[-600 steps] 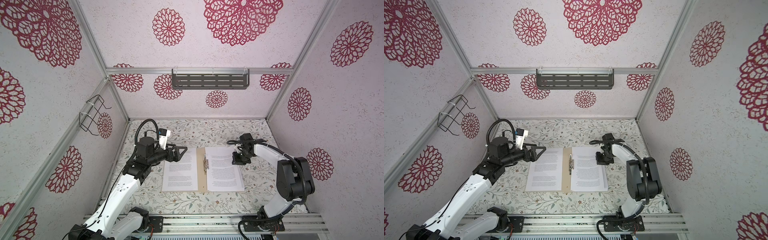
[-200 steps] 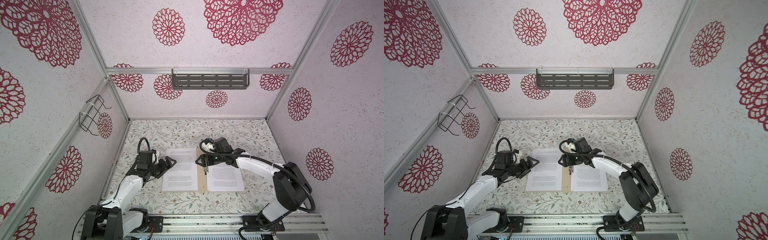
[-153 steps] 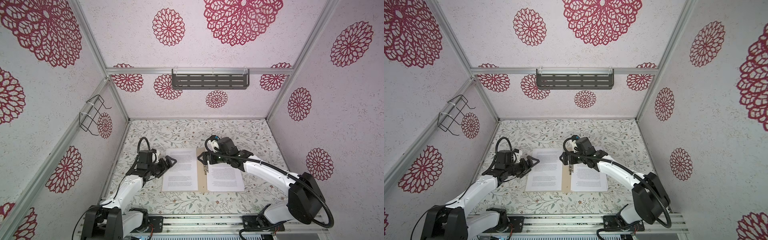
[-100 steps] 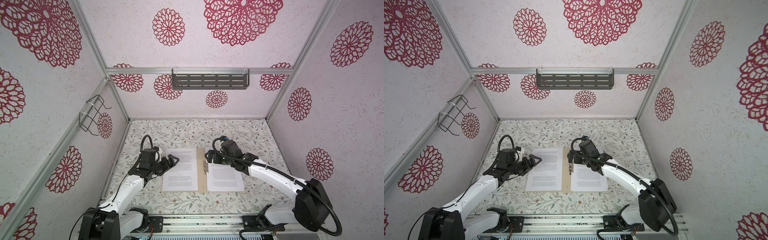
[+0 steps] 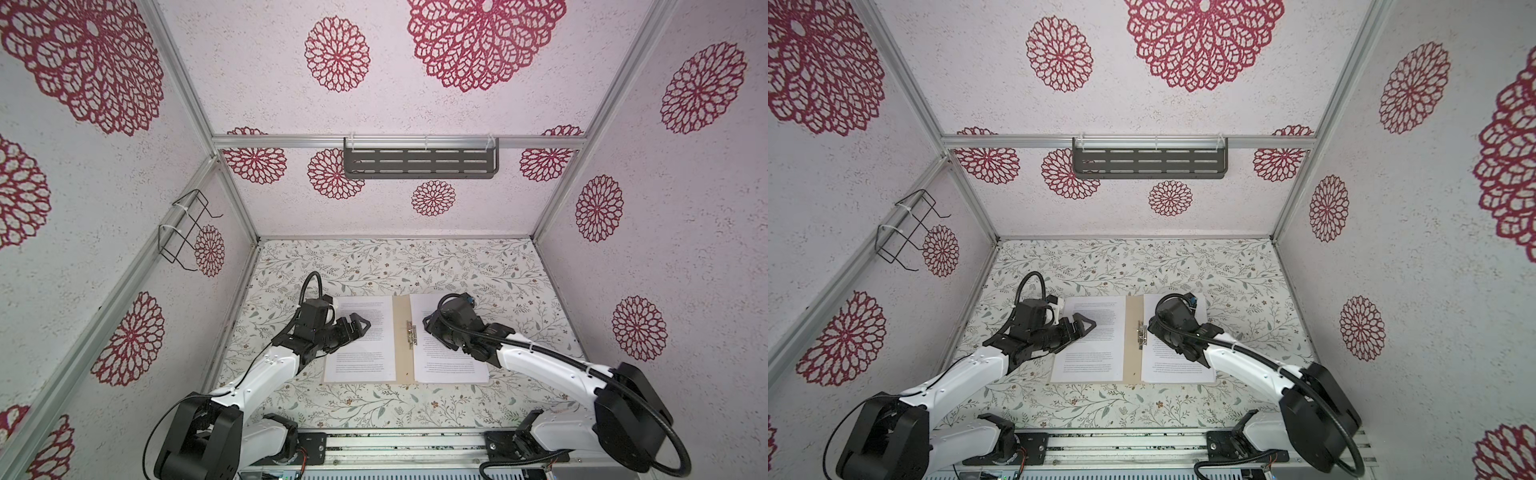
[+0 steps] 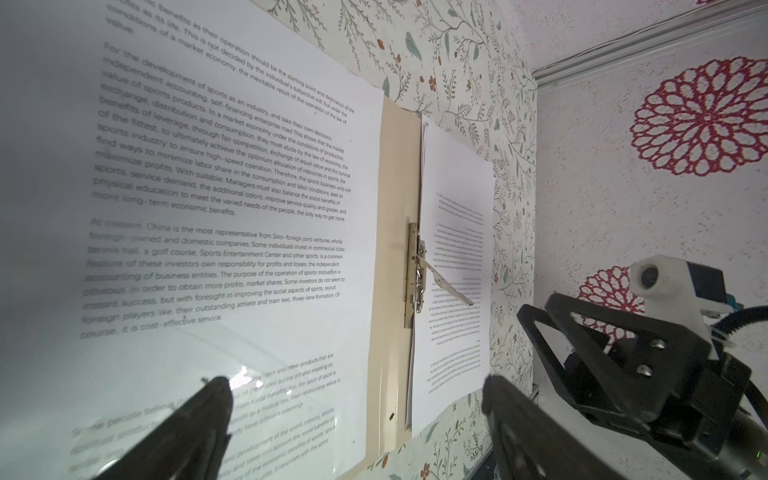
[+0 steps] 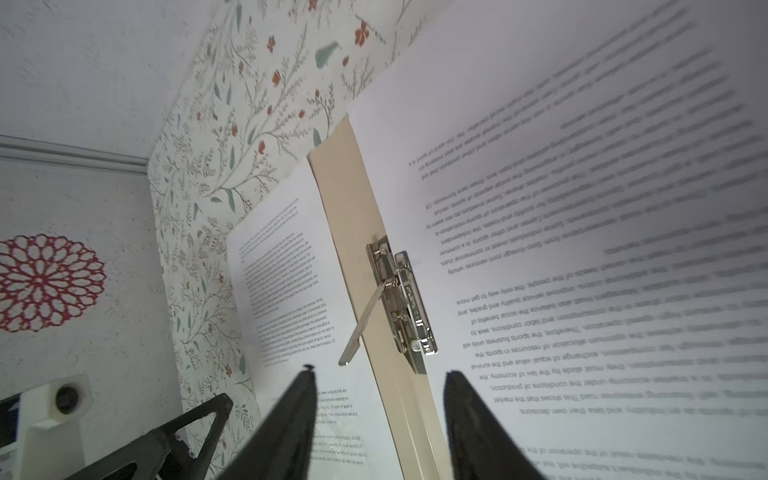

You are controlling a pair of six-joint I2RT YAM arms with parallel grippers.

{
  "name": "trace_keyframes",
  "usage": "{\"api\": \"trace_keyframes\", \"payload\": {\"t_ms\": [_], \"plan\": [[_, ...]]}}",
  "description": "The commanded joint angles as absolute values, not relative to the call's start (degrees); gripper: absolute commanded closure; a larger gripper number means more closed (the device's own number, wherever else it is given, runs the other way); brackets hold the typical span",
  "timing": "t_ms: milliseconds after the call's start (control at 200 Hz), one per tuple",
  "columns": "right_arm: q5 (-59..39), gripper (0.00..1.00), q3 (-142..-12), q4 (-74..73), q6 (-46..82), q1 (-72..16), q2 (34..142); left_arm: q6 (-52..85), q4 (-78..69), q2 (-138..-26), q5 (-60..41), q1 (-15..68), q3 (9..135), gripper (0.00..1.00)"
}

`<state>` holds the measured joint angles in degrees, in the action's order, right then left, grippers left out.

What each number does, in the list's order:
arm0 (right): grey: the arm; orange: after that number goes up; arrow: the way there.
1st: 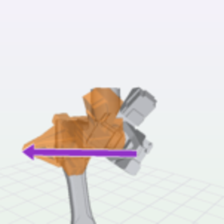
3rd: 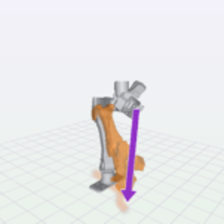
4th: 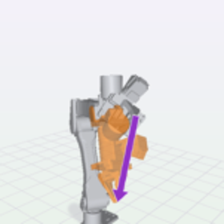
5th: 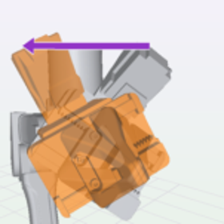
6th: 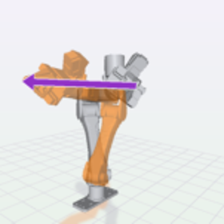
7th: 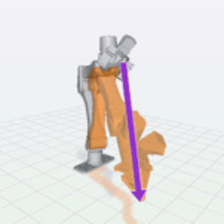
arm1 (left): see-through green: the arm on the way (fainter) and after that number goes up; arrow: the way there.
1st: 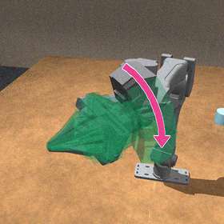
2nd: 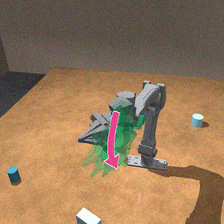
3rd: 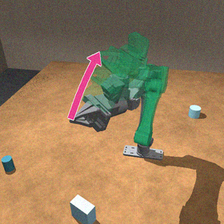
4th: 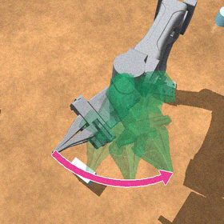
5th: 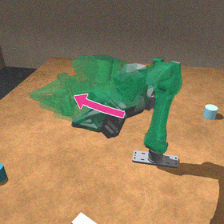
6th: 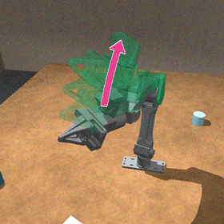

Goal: Put the files into the folder

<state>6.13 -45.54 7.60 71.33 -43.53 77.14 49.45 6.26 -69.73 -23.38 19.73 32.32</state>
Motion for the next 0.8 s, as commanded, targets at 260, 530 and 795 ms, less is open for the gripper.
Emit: {"api": "trace_keyframes", "payload": {"t_ms": [260,530,795], "plan": [[5.4,0.73,-50.9,4.5,87.3,-48.3,85.5,50.6,2.6,-71.4,-19.4,20.6,27.5,0.03],[4.8,0.75,-50.0,2.7,89.5,-48.3,85.7,50.5,2.3,-72.1,-19.3,20.7,27.8,0.03],[5.6,0.81,-50.1,5.7,90.7,-47.9,85.4,50.5,2.3,-72.1,-19.3,20.7,27.8,0.03]]}}
